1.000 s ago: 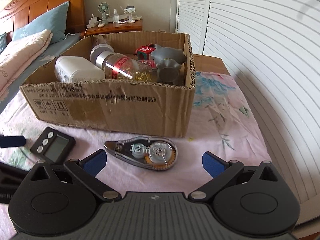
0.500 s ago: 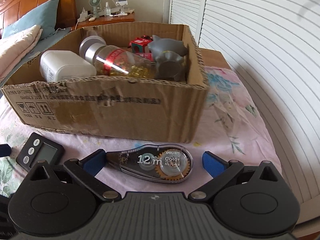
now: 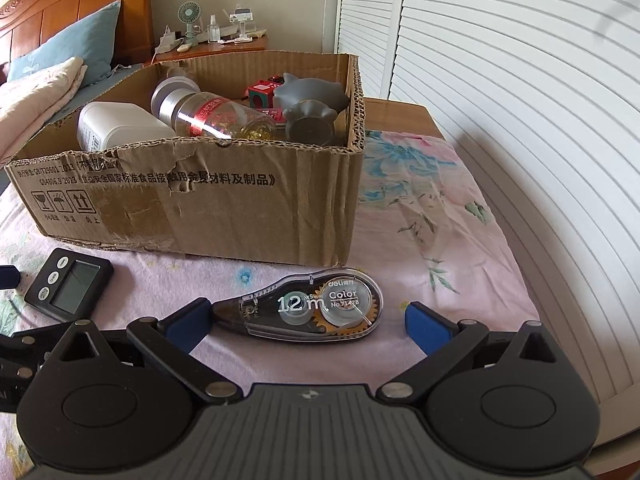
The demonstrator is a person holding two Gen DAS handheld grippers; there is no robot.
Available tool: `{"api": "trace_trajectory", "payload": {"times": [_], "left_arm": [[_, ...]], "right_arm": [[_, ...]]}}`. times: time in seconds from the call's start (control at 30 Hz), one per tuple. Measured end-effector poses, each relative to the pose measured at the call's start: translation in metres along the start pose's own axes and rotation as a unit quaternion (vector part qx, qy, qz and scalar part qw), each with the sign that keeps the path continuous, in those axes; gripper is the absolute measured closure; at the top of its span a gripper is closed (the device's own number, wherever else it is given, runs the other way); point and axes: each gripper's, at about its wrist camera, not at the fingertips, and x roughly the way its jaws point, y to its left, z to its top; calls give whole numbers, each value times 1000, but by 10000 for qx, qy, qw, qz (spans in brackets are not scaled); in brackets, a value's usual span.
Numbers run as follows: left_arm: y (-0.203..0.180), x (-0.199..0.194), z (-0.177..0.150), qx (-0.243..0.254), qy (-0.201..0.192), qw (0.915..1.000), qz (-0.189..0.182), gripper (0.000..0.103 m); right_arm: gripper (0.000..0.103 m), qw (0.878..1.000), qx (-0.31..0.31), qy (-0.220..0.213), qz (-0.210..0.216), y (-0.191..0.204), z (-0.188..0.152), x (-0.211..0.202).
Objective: Organize rigid objects
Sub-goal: 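Grasp the black timer with the left gripper while the right grasps the correction tape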
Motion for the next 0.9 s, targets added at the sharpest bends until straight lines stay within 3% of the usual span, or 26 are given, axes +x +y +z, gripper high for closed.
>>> {"api": "trace_trajectory", "payload": {"times": [0.2,0.9], "left_arm": [[-3,4,6,-235,55,9996,129,1],[11,9,6,-122,-234,9996,43,5]], "right_arm": [[0,9999,-33,-105,29,0,-3,0],[0,9991,-281,-126,278,-5,0,2]]}}
